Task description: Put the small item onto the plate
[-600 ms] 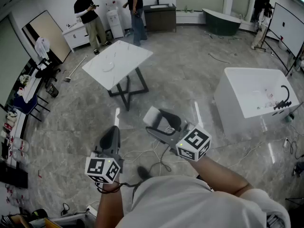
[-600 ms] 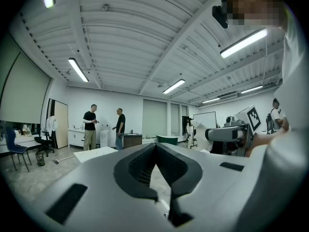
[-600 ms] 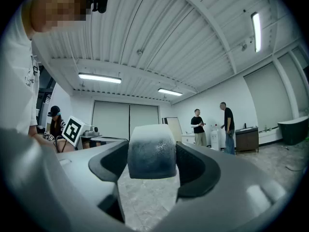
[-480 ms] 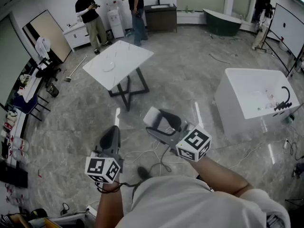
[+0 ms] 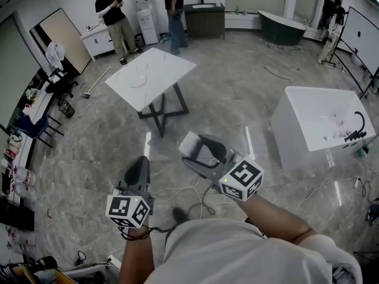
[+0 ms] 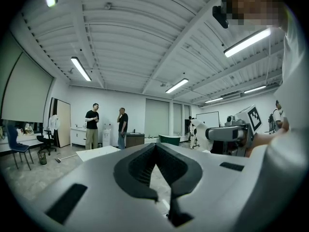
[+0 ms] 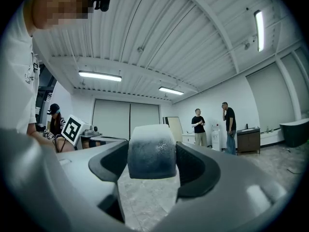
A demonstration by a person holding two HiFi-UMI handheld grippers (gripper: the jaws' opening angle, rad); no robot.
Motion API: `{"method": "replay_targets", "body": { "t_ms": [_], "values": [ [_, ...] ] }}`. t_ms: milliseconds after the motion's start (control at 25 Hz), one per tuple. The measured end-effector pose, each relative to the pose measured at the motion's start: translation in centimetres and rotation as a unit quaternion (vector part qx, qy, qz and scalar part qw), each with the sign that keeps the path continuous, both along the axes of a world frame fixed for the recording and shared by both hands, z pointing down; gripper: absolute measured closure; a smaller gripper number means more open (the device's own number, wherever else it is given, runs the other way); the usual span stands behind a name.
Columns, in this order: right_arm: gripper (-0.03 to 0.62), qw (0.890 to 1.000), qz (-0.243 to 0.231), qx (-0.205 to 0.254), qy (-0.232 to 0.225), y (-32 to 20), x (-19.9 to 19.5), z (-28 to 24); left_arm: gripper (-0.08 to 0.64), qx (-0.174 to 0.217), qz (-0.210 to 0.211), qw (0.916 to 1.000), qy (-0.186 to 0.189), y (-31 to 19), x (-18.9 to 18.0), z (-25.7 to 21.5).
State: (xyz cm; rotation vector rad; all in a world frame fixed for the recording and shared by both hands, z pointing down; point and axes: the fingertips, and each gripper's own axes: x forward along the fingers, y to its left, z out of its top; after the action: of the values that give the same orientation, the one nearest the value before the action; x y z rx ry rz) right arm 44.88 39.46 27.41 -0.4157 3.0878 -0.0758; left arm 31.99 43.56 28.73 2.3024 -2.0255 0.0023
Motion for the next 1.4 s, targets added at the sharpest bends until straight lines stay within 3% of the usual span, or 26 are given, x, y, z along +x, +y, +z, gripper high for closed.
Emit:
{"method": "replay_targets", "body": {
  "t_ms": [320,920,1400],
  "values": [
    [0.299,1.000,-0.001,0.001,0.009,-2.2,-5.5,0.8,0.554,-0.002,-0.004,1.0000,0.008,-2.1,-5.6,0.9],
    [0.299,0.999,0.032,-0.004,0.011,-7.7,-23.9,0.4,0.554,0.005,0.025,0.9997,0.006,-7.8,-24.1,-0.1],
    [0.299,0.999,0.032,-0.004,0.018,-11.4,-31.5,0.5,0.554,0.010,0.023,0.9996,0.009,-10.0,-31.2,0.0]
  ]
}}
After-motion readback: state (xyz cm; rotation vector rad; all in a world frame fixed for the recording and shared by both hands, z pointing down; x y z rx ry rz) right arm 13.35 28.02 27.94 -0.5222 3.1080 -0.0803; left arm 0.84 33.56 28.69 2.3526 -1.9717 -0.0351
